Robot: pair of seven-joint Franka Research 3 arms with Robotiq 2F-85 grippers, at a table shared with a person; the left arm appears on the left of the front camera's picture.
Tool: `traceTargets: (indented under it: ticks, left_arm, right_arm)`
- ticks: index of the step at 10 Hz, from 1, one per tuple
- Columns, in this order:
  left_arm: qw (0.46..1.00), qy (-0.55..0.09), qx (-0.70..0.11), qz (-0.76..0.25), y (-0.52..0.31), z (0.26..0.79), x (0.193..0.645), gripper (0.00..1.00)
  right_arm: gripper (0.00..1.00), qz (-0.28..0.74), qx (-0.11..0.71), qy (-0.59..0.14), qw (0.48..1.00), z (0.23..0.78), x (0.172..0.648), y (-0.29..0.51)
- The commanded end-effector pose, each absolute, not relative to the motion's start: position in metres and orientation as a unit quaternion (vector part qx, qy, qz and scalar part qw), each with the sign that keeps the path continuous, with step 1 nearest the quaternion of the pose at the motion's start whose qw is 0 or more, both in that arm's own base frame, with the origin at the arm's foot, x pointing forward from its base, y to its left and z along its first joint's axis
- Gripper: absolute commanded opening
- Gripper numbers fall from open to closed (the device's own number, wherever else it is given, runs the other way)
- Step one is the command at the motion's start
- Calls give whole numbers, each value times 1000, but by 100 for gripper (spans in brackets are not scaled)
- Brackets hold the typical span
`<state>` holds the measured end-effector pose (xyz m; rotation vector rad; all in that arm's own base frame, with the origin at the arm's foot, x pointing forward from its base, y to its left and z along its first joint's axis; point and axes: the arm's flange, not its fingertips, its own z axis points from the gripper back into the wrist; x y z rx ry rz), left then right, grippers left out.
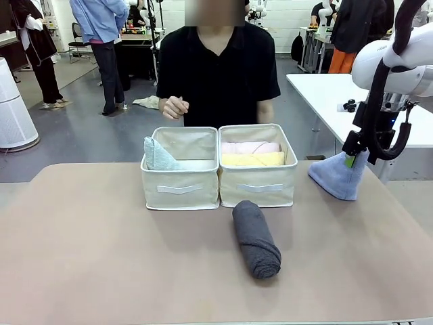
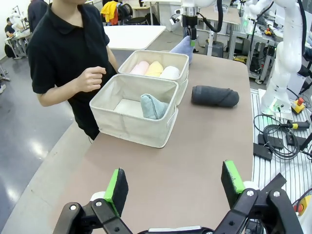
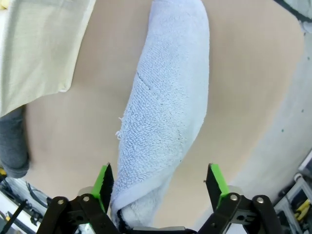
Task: Sort the towels based on their folding style.
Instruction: Pick up another triangle-folded towel from the table and place it in the left Fabric basket.
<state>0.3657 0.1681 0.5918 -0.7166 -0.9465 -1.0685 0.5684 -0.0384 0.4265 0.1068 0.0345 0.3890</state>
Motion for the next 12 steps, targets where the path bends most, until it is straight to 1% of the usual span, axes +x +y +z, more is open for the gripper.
traceTargets:
  ticks: [1,2,3,5,6,7,8,12]
  left_arm:
    - [690,-434,-323,-480,168,593,366,100]
    - [690,-434,-323,-480,168,593,366,100]
    - [690,-434,-323,-480,168,593,366,100]
    - [690,-434,-323,-480,168,593,366,100]
    - [690,-434,-323,-480,168,593,366,100]
    - [690,-434,-323,-480,168,593,366,100]
    - [690,-434,-323,-480,168,593,366,100]
    - [690,-434,-323,-480,168,593,366,100]
  right_arm:
    - [41,205,70,12,976,431,575,-44]
    - [34,206,70,8,976,432,574,-44]
    - [0,207,68,6,976,432,574,-44]
    - [0,206,65,5,976,432,575,-44]
    - [15,203,65,5,977,432,575,-45]
    - [5,203,66,6,977,432,574,-46]
    - [0,204,65,5,977,433,574,-46]
    - [0,200,46,4,979,456,555,-43]
